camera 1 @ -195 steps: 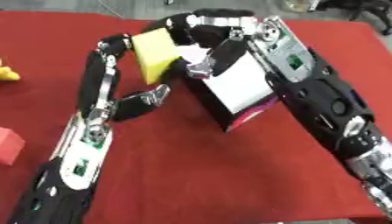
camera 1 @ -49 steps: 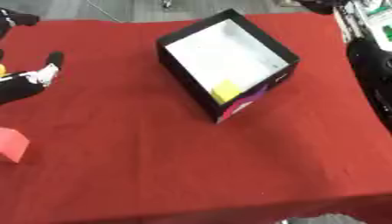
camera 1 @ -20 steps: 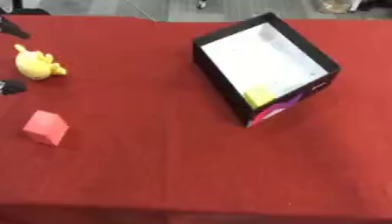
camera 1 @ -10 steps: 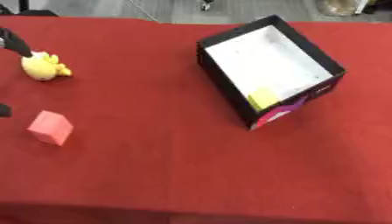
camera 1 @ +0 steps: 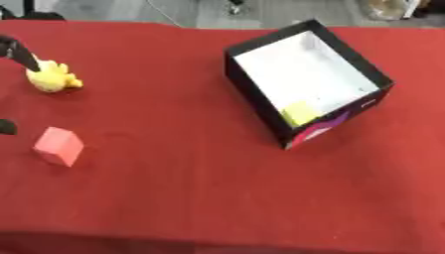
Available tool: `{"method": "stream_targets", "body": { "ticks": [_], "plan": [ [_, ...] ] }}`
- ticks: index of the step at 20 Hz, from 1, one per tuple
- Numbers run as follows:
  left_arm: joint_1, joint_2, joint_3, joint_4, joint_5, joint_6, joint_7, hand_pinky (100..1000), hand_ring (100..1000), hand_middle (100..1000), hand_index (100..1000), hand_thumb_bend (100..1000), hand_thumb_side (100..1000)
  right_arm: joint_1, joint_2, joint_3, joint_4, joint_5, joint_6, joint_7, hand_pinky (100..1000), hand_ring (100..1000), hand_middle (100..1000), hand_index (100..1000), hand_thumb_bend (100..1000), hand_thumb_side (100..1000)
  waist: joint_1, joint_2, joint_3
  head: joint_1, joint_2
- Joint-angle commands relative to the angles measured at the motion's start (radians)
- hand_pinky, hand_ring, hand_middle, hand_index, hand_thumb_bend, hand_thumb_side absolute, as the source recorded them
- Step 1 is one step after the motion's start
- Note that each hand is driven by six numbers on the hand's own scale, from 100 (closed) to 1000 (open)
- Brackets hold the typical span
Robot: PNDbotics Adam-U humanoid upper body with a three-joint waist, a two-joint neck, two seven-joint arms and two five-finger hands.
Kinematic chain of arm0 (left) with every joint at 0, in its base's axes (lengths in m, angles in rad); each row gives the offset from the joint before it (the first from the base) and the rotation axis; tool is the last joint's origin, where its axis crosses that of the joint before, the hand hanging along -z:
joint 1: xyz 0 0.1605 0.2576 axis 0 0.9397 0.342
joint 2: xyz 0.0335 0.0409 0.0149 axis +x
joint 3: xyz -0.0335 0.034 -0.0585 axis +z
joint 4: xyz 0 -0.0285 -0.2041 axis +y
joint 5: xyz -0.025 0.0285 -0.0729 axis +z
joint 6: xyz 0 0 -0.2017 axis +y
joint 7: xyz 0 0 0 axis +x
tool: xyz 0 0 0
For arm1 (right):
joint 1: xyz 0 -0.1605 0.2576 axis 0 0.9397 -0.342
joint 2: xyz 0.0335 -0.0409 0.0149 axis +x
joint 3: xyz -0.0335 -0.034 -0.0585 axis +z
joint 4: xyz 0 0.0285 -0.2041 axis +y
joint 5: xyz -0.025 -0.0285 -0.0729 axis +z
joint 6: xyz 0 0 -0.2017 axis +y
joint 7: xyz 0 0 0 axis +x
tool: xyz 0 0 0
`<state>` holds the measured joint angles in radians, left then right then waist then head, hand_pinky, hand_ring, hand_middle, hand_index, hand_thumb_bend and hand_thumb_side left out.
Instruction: Pick up the objects with one hand, pass them to the other hand, and then place them into the box on the other side of the table.
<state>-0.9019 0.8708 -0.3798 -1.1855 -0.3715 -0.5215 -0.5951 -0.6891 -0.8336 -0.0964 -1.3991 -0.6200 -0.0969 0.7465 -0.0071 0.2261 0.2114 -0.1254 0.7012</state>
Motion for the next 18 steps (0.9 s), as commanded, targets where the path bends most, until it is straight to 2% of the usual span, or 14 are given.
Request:
{"method": "stream_targets", "body": {
  "ticks": [1,9,12,17,18],
  "plan": [
    [-0.035,0.004,0.003,0.026,0.006,-0.114,-0.170,898,859,764,822,725,611,-0.012,-0.041,-0.010,-0.007,0.007,-0.002,-0.003,1000,1000,1000,1000,100,460,0.011,-0.016,0.000,-0.002,-0.004],
    [-0.061,-0.020,0.008,0.033,0.010,-0.085,-0.303,889,866,774,809,771,567,-0.012,-0.022,0.004,-0.005,0.039,0.001,0.008,1000,1000,1000,1000,100,449,0.015,-0.018,0.001,-0.019,-0.009],
    [-0.060,-0.023,0.004,0.039,-0.025,-0.078,-0.311,884,867,778,805,766,506,-0.009,-0.018,0.006,-0.005,0.051,-0.003,0.011,1000,1000,1000,1000,100,447,0.016,-0.017,0.000,-0.017,-0.010],
    [-0.060,-0.030,0.002,0.054,-0.054,-0.087,-0.312,884,867,778,805,766,506,-0.006,-0.015,0.006,-0.003,0.060,-0.008,0.012,1000,1000,1000,1000,100,447,0.015,-0.017,0.000,-0.016,-0.010],
    [-0.060,-0.031,0.002,0.057,-0.056,-0.089,-0.312,878,869,779,790,753,336,-0.006,-0.015,0.006,-0.003,0.060,-0.008,0.012,1000,1000,1000,1000,100,442,0.015,-0.017,-0.001,-0.015,-0.011]
  ]
}}
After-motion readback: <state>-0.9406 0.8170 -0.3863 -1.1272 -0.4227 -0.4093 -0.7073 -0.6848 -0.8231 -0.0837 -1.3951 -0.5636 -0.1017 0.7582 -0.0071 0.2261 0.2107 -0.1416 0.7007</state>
